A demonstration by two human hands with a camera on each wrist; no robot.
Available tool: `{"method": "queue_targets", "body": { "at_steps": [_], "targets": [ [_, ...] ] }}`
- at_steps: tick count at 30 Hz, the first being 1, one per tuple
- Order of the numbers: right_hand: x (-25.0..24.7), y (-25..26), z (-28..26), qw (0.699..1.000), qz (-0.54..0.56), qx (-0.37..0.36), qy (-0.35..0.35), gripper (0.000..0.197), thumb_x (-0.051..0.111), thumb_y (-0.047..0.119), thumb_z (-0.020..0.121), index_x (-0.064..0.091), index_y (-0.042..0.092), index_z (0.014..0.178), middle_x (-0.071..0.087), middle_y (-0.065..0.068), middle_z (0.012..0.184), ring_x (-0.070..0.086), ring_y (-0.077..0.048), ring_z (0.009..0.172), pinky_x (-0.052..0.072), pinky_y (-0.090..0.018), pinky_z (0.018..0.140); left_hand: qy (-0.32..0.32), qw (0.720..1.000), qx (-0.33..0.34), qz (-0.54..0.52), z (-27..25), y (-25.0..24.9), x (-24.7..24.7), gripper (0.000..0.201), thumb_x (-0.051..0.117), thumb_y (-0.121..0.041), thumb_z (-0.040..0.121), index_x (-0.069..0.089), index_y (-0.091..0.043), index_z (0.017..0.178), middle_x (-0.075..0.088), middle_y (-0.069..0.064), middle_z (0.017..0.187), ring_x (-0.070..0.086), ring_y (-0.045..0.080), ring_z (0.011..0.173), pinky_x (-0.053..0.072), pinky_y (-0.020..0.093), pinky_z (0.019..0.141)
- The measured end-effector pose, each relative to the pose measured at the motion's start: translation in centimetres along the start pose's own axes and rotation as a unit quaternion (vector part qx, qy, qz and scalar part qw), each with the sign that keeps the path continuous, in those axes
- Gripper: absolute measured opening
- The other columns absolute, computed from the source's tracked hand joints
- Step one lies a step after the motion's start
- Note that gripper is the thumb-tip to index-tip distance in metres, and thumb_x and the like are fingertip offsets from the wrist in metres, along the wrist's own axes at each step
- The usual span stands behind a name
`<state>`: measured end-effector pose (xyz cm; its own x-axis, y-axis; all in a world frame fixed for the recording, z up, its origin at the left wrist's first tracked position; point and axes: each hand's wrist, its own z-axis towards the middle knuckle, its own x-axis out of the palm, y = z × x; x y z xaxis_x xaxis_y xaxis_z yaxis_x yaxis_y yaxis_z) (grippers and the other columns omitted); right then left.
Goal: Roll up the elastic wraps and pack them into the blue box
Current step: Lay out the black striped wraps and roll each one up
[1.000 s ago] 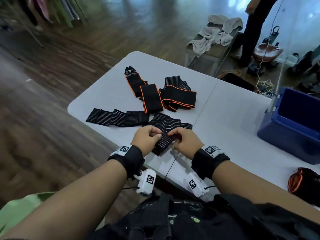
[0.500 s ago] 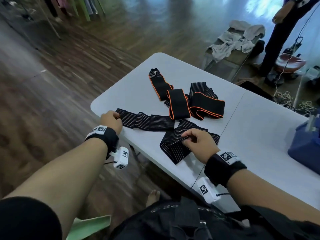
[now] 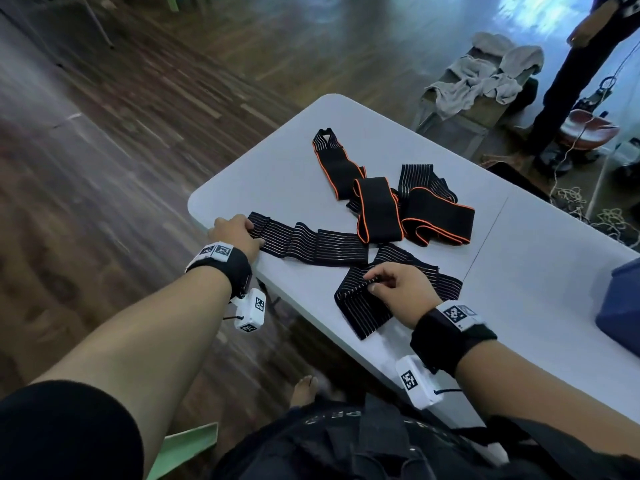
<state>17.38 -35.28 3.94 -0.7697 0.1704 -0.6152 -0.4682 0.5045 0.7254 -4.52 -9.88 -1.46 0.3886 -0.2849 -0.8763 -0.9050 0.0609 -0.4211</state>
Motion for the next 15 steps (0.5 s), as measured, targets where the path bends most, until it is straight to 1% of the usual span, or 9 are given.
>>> {"method": "queue_targets", "body": {
  "at_steps": [2, 3, 5, 6, 8, 10, 11, 13, 15],
  "targets": [
    [0.2, 0.1, 0.4, 1.0, -0.002, 0.0, -0.008, 0.016, 0.07, 0.019, 0.087, 0.071, 0.035, 0.09, 0.072, 0.011, 0.088, 0.067, -0.008, 0.089, 0.056, -0.039, 0.088, 0.017, 1.0, -0.006, -0.011, 0.1, 0.0, -0.6, 0.029, 0.083, -0.039, 0.072, 0.061, -0.033, 0.089, 0.058, 0.006, 0.113, 0.061, 0.03, 0.098, 0.054, 0.037, 0.084],
    [0.3, 0.2, 0.5, 1.0, 0.002, 0.0, -0.009, 0.016, 0.069, 0.019, 0.087, 0.071, 0.035, 0.09, 0.072, 0.01, 0.088, 0.067, -0.009, 0.089, 0.056, -0.04, 0.088, 0.022, 0.999, -0.006, -0.024, 0.1, 0.0, -0.8, 0.028, 0.083, -0.035, 0.07, 0.059, -0.032, 0.084, 0.059, 0.005, 0.11, 0.062, 0.027, 0.092, 0.053, 0.032, 0.077],
    [0.2, 0.4, 0.8, 1.0, 0.021, 0.0, -0.01, 0.017, 0.068, 0.018, 0.088, 0.07, 0.034, 0.091, 0.073, 0.008, 0.088, 0.068, -0.01, 0.088, 0.057, -0.041, 0.086, 0.018, 0.998, 0.004, -0.057, -0.1, 0.0, -1.1, 0.026, 0.081, -0.018, 0.072, 0.058, -0.029, 0.077, 0.061, 0.005, 0.107, 0.061, 0.022, 0.079, 0.044, 0.024, 0.06],
    [0.1, 0.6, 0.8, 0.999, 0.03, -0.003, -0.012, 0.016, 0.068, 0.018, 0.089, 0.07, 0.034, 0.092, 0.072, 0.007, 0.088, 0.068, -0.011, 0.088, 0.057, -0.04, 0.086, 0.012, 0.998, 0.015, -0.067, -0.3, -0.1, -1.1, 0.026, 0.076, -0.008, 0.073, 0.059, -0.027, 0.077, 0.063, 0.004, 0.104, 0.061, 0.021, 0.078, 0.04, 0.023, 0.057],
    [-0.7, 1.1, 1.0, 0.999, 0.033, -0.017, -0.026, 0.016, 0.07, 0.019, 0.088, 0.069, 0.033, 0.095, 0.069, 0.009, 0.087, 0.066, -0.009, 0.086, 0.056, -0.036, 0.084, 0.008, 0.995, 0.043, -0.084, -1.1, -0.8, -1.6, 0.029, 0.066, 0.003, 0.075, 0.063, -0.025, 0.08, 0.065, -0.001, 0.095, 0.063, 0.022, 0.087, 0.041, 0.023, 0.064],
    [-1.8, 1.7, 1.1, 0.998, 0.026, -0.033, -0.051, 0.022, 0.072, 0.015, 0.084, 0.066, 0.03, 0.099, 0.059, 0.009, 0.078, 0.058, -0.009, 0.076, 0.051, -0.032, 0.078, 0.003, 0.991, 0.083, -0.101, -2.1, -2.2, -2.6, 0.03, 0.063, 0.004, 0.074, 0.066, -0.025, 0.084, 0.064, -0.005, 0.09, 0.061, 0.019, 0.092, 0.041, 0.022, 0.075],
    [-2.5, 2.1, 1.1, 0.996, 0.036, -0.039, -0.065, 0.025, 0.074, 0.012, 0.083, 0.063, 0.027, 0.1, 0.055, 0.006, 0.074, 0.055, -0.011, 0.071, 0.051, -0.034, 0.074, -0.003, 0.988, 0.105, -0.113, -2.4, -3.0, -3.3, 0.03, 0.064, 0.002, 0.073, 0.067, -0.025, 0.085, 0.064, -0.006, 0.09, 0.06, 0.017, 0.091, 0.04, 0.022, 0.076],
    [-4.3, 2.7, 0.9, 0.992, 0.063, -0.049, -0.096, 0.03, 0.075, 0.009, 0.08, 0.058, 0.026, 0.098, 0.052, 0.003, 0.072, 0.053, -0.014, 0.066, 0.053, -0.04, 0.071, -0.018, 0.979, 0.146, -0.142, -3.0, -5.1, -5.2, 0.029, 0.066, -0.002, 0.072, 0.066, -0.025, 0.088, 0.066, -0.006, 0.09, 0.06, 0.016, 0.088, 0.041, 0.022, 0.074],
    [-6.4, 3.6, 0.8, 0.987, 0.079, -0.066, -0.127, 0.028, 0.072, 0.006, 0.081, 0.056, 0.026, 0.091, 0.054, 0.0, 0.072, 0.054, -0.017, 0.065, 0.055, -0.041, 0.068, -0.032, 0.969, 0.188, -0.158, -3.5, -7.7, -7.4, 0.028, 0.066, -0.003, 0.073, 0.065, -0.025, 0.09, 0.066, -0.005, 0.091, 0.06, 0.017, 0.084, 0.04, 0.022, 0.065]
  ]
}}
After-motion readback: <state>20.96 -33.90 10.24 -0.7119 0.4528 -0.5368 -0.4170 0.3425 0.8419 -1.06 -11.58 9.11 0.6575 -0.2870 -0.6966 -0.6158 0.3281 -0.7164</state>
